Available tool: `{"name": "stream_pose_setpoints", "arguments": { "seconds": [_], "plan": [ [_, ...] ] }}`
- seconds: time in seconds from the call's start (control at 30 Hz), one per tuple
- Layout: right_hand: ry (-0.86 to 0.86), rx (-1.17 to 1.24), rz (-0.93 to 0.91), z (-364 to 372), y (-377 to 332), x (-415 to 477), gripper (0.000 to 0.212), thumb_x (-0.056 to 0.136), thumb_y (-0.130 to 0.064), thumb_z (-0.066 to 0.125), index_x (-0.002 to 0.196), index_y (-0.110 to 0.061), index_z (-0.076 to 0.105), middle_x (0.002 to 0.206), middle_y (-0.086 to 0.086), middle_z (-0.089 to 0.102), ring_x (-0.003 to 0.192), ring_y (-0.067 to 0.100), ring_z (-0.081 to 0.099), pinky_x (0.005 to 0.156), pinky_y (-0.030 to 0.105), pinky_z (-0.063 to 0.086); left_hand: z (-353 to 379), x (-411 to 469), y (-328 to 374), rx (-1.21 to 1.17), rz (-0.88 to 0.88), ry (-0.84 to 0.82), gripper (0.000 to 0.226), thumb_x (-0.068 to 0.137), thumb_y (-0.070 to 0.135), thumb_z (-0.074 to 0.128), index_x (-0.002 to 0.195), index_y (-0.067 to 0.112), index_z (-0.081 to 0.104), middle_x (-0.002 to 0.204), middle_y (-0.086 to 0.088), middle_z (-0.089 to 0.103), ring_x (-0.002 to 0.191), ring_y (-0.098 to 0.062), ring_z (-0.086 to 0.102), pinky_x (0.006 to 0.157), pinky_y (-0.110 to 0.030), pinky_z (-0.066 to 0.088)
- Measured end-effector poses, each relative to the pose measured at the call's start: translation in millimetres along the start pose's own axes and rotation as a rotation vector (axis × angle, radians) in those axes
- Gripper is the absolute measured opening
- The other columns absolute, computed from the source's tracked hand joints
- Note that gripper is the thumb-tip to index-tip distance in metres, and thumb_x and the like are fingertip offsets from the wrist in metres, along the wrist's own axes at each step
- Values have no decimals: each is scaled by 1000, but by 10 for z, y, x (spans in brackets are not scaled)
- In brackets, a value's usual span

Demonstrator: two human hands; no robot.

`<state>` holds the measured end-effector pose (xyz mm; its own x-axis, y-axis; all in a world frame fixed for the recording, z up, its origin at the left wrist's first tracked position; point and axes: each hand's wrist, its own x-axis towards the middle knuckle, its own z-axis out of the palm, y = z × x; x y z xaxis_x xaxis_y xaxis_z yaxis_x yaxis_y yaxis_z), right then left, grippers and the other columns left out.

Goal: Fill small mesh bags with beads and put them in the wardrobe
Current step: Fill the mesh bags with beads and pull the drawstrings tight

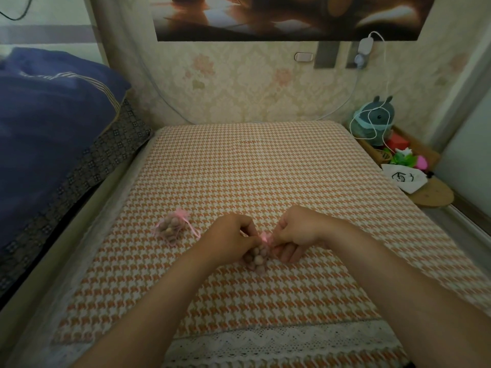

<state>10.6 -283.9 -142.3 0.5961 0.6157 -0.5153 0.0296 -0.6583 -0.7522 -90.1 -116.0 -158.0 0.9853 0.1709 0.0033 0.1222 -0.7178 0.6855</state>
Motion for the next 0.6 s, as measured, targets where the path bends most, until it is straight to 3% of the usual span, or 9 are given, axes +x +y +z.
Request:
{"name": "stream_pose_setpoints", "arguments": {
  "seconds": [0.1, 0.3, 0.47, 0.6],
  "plan": [
    [7, -60, 15, 3, -10, 4, 19, 94, -14, 71, 89, 4, 74, 75, 15, 76, 63, 23, 75, 53, 32, 61, -56, -27, -23, -40, -6, -62, 21, 83, 23, 79, 66, 23, 66, 79, 6, 73, 73, -10, 69, 72, -34, 60],
    [-19, -94, 49, 10, 6, 2, 17, 96, -11, 68, 94, 6, 72, 73, 11, 75, 63, 23, 75, 49, 29, 58, -111, -48, -17, -51, -75, -75, 15, 85, 18, 73, 72, 17, 66, 75, 1, 70, 70, -17, 67, 67, -37, 58],
    [-108, -43, 130, 29, 15, -18, 24, 96, -14, 68, 100, 9, 69, 80, 15, 77, 65, 24, 76, 50, 30, 60, -87, -59, -14, -41, -88, -112, 13, 86, 21, 70, 74, 19, 63, 81, -5, 71, 77, -23, 71, 73, -45, 61],
    [-68, 80, 91, 72, -6, -6, 17, 100, -11, 62, 91, 2, 69, 83, 17, 76, 74, 27, 76, 61, 38, 64, -49, -78, -10, -16, -18, -71, 20, 83, 20, 73, 67, 25, 62, 72, 5, 68, 67, -11, 68, 64, -33, 59]
  ]
}}
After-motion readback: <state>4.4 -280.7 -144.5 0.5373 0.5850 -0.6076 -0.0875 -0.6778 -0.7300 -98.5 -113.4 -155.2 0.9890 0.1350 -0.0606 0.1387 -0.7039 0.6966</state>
